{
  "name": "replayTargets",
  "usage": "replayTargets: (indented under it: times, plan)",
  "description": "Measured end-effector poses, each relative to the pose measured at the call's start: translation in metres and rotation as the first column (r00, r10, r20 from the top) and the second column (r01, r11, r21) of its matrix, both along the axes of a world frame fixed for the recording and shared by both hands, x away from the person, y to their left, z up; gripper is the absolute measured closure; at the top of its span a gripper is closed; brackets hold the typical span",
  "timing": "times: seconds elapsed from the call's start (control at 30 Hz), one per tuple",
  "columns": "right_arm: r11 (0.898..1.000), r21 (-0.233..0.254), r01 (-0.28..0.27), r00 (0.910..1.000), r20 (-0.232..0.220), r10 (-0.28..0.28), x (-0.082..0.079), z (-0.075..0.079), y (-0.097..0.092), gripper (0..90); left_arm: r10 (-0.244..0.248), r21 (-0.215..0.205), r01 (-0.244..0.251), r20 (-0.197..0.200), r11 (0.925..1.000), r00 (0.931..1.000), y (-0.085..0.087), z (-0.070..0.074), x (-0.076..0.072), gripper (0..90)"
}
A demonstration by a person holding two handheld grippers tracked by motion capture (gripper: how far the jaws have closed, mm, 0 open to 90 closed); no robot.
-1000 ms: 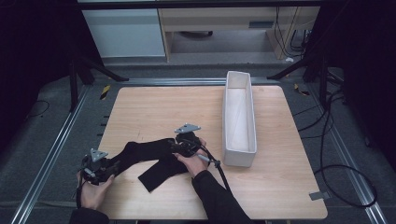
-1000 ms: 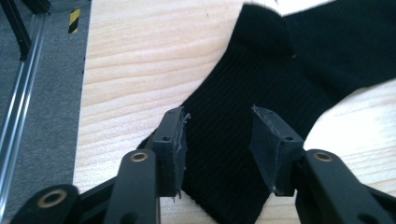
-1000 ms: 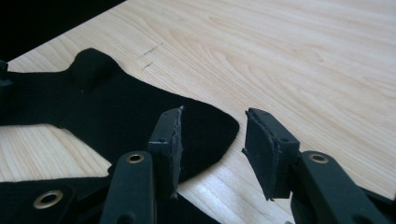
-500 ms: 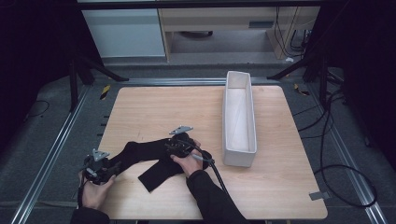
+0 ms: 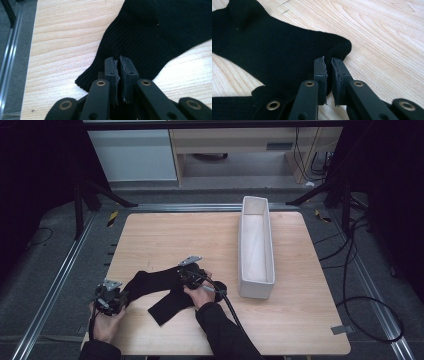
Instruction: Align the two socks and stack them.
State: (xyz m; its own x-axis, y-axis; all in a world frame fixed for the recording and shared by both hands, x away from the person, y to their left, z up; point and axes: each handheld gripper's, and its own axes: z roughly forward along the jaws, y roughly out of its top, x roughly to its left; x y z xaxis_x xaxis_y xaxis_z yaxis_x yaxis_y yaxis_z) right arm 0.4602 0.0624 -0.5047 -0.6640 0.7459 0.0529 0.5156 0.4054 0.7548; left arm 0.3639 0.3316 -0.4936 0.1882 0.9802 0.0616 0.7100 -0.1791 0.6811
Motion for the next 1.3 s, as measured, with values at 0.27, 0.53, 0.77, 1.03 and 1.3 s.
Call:
replayTargets:
  times: [0.27, 0.53, 0.77, 1.03, 1.3]
  plan:
    - [0.998, 0.065, -0.005, 0.9980, 0.063, 0.001, -0.001, 0.014, -0.004, 84.0, 0.005, -0.083, 0.001, 0.078, 0.9965, 0.9969, 0.003, 0.017, -0.007, 85.8]
    - [0.993, 0.119, -0.010, 0.9906, 0.136, -0.006, -0.008, 0.045, -0.021, 83.9, -0.013, -0.157, 0.043, 0.186, 0.9867, 0.9825, -0.006, 0.045, -0.021, 85.8]
    - [0.997, 0.073, 0.013, 0.9870, 0.159, -0.025, -0.026, 0.059, -0.054, 83.8, -0.124, -0.142, 0.155, 0.208, 0.9776, 0.9702, -0.044, 0.055, -0.033, 85.8]
    - [0.998, 0.023, 0.059, 0.9862, 0.154, -0.062, -0.046, 0.066, -0.096, 83.8, -0.196, -0.146, 0.225, 0.191, 0.9634, 0.9620, -0.071, 0.052, -0.041, 85.8]
    - [0.999, 0.012, 0.050, 0.9911, 0.123, -0.051, -0.063, 0.055, -0.113, 83.6, -0.240, -0.135, 0.259, 0.144, 0.9564, 0.9601, -0.085, 0.043, -0.044, 85.8]
